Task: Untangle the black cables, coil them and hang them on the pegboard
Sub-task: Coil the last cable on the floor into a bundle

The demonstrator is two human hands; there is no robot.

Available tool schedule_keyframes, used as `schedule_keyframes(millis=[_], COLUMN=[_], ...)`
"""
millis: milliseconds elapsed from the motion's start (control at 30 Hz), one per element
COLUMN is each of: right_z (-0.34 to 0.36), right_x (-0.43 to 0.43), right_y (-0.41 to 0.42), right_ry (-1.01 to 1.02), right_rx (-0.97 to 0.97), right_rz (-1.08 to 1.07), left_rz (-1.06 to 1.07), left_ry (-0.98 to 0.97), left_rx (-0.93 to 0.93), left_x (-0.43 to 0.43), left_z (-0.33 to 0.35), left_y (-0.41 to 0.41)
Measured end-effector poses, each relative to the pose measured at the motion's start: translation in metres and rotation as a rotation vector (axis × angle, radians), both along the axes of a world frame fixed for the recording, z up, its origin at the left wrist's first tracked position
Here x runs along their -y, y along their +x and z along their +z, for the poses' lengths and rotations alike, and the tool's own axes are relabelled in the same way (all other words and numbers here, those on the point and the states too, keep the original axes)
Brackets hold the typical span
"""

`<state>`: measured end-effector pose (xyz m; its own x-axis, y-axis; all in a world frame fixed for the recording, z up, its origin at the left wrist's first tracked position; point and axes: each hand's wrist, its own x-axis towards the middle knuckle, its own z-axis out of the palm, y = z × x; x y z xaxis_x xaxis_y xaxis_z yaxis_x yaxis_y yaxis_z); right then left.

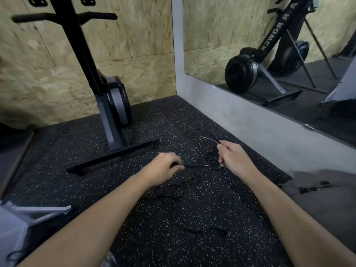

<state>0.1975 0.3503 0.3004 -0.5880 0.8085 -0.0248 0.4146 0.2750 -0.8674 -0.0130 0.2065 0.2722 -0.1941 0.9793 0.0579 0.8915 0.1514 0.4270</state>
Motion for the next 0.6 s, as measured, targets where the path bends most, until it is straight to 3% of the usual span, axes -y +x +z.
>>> schedule_keyframes(millis=[100, 267, 600], right_z=[0.005, -0.003, -0.020], right_x=[0.008, 0.016, 0.012], right_y=[0.005, 0.005, -0.005], right_ry=[0.038, 0.143, 0.123], right_rx=[0.064, 0.253, 0.276], right_rz=[0.080, 0.307, 0.361], left_rz=[-0.015, -0.068, -0.048], left_ry=[0.246, 0.465, 0.338], left_rx=[-0.092, -0.143, 0.000], left_x=[0.004, 0.004, -0.001], left_z=[0.012, 0.022, 0.013], left_y=[0.000, 0.006, -0.004])
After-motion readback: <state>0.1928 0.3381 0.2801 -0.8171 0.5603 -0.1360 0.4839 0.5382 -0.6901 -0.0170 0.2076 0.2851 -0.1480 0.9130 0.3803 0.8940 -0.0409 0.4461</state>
